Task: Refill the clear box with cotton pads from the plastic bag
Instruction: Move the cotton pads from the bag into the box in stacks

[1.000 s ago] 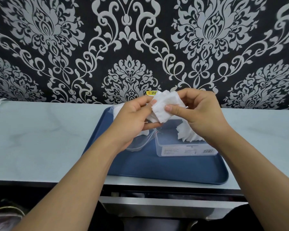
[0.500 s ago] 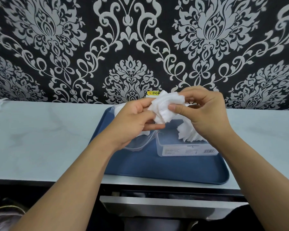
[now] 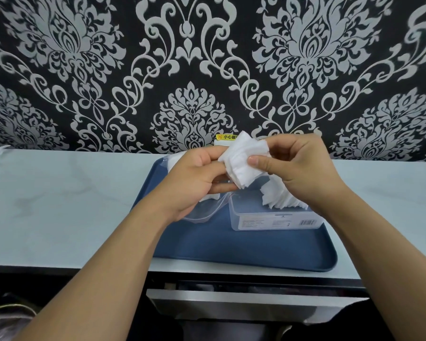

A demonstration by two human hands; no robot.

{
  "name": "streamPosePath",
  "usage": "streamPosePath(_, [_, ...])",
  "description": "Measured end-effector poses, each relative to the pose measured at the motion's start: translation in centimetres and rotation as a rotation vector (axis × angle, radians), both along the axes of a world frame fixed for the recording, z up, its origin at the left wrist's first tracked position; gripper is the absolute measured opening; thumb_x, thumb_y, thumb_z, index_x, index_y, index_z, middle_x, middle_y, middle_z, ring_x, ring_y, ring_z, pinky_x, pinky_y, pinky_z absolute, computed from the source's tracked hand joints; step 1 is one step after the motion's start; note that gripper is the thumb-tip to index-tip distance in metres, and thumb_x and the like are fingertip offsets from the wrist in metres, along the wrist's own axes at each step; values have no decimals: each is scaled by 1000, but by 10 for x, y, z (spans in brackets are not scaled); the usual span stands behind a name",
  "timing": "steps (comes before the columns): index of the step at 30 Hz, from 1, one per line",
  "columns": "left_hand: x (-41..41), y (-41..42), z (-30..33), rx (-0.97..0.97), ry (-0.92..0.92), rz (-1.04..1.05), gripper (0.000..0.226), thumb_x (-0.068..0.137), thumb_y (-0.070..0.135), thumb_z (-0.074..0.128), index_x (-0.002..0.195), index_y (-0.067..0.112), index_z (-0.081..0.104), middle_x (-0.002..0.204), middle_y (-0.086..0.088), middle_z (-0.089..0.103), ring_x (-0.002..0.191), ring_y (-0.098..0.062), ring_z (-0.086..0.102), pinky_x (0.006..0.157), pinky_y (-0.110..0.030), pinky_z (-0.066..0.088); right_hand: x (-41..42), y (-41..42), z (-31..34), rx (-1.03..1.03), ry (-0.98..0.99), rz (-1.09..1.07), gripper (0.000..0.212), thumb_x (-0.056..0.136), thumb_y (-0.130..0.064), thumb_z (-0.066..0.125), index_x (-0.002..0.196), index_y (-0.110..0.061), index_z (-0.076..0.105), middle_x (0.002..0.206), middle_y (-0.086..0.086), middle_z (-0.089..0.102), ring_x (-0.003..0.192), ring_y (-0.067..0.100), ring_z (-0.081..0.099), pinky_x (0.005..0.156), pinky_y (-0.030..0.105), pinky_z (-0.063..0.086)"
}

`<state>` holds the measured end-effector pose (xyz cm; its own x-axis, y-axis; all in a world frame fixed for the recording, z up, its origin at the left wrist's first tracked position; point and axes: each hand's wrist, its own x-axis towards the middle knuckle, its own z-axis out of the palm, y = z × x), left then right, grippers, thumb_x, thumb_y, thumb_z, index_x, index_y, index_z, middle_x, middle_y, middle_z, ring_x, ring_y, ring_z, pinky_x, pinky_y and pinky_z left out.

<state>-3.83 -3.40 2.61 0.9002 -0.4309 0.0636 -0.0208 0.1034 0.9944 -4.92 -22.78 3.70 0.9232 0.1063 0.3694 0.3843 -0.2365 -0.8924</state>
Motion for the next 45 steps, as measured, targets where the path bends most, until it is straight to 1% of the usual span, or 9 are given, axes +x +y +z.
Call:
streamPosePath(6, [-1,6,-3,29,-68,-82,44,79,-5,66,116,18,70,104,-4,77,98,-16,73,91,-30,58,1,-3,0,3,26,-13,18,79,-4,79,96,-7,78,85,10,77,71,10,66,69,23,55])
streamPosePath(11, [-1,2,-5,15,-74,-29,34,96,-8,55,120,13,65,102,-2,78,97,-14,74,85,-26,60,2,0,-1,-86,-82,-64,17,81,-8,78,98,-12,79,89,16,72,74,25,62,75,39,55])
streamPosePath(17, [-4,-1,2,-156,47,-16,28,105,5,42,119,13,65,106,-6,77,96,-16,75,86,-29,60,-5,13,0,182,-163,-201,16,75,-3,83,88,-11,78,79,4,78,70,18,71,71,29,60])
streamPosePath(21, [-1,-5,2,-196,104,101,28,106,5,41,121,6,64,108,-13,77,97,-24,75,82,-30,62,-4,6,6,424,-19,-100,18,70,-6,82,88,-6,77,108,5,75,103,22,71,90,37,57])
streamPosePath(24, [0,-5,1,-82,45,100,28,105,5,45,122,7,67,102,-9,78,92,-18,75,77,-26,61,-2,-4,9,278,84,36,21,64,-10,82,85,-7,77,122,3,71,117,14,65,101,39,50])
streamPosePath(27, [-3,-5,1,17,-12,56,25,103,7,51,117,13,70,99,-4,78,90,-14,74,81,-27,61,-2,-4,8,111,111,29,22,68,-4,82,88,2,75,109,8,76,103,19,72,90,35,58])
streamPosePath(31, [-4,-7,1,51,-31,56,25,103,7,50,113,15,71,99,-5,78,91,-16,75,85,-30,61,-2,-2,7,130,143,-55,17,75,-3,81,90,2,75,87,19,76,76,26,71,77,36,62])
streamPosePath(40, [0,-16,-5,146,-167,121,30,102,2,50,111,23,70,93,1,79,85,-7,74,75,-19,58,-2,-4,6,217,373,-70,12,81,-12,78,85,-4,72,81,11,75,75,19,69,79,38,60])
streamPosePath(45, [0,-27,-3,87,-79,178,27,103,5,48,110,17,72,100,-12,77,80,-12,73,73,-23,60,0,-6,3,155,238,-195,17,77,-7,83,82,0,68,70,12,71,64,21,65,67,35,58])
